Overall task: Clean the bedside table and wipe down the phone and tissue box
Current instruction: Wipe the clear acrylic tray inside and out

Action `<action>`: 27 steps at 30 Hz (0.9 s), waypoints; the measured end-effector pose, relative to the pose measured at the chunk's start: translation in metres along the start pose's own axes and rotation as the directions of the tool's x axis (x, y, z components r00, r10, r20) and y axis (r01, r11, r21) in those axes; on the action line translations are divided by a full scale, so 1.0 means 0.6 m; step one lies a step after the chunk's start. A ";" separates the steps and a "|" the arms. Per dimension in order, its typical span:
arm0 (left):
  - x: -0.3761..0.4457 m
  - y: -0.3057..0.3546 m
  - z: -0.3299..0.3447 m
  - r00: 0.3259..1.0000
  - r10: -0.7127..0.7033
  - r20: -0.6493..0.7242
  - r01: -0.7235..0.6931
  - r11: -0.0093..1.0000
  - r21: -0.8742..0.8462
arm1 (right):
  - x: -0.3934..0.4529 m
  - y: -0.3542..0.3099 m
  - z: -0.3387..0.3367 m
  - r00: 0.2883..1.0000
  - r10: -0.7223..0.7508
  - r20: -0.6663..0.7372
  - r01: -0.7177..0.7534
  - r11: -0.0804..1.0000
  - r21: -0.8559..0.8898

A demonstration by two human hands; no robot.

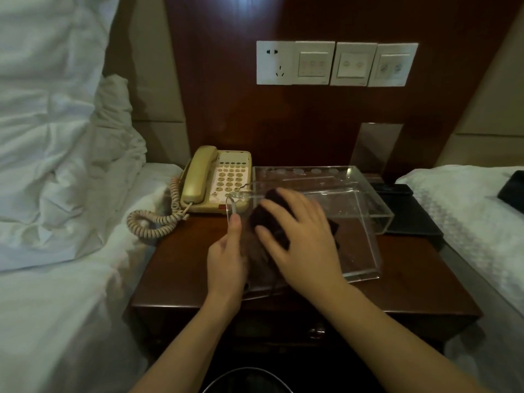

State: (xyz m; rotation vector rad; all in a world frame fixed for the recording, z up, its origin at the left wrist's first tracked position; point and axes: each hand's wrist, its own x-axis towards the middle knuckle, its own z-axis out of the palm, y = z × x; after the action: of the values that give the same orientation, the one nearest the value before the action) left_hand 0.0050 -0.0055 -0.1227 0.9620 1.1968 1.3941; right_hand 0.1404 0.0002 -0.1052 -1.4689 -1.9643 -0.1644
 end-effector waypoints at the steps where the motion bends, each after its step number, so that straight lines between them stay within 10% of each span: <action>1: -0.001 0.001 0.000 1.000 0.007 -0.008 -0.007 1.000 0.005 | 0.001 0.026 -0.011 0.996 0.076 -0.037 -0.076 0.997 -0.003; 6: -0.003 0.004 0.002 0.999 0.010 -0.034 -0.008 0.999 0.052 | -0.014 0.105 -0.051 0.858 0.496 -0.132 -0.485 0.868 0.110; 15: -0.032 0.050 0.011 0.996 0.023 0.092 -0.022 1.000 -0.013 | -0.067 0.010 -0.042 0.948 0.299 -0.108 -0.272 0.939 0.210; 27: -0.136 0.163 0.036 0.928 0.289 0.234 -0.220 0.934 -0.283 | -0.056 -0.096 -0.137 0.942 0.306 -0.137 -0.104 0.655 0.748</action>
State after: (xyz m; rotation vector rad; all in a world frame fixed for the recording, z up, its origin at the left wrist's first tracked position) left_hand 0.0206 -0.0811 -0.0192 1.1144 0.6857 1.5178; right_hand 0.1293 -0.0862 -0.0454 -1.0334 -1.3677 0.4828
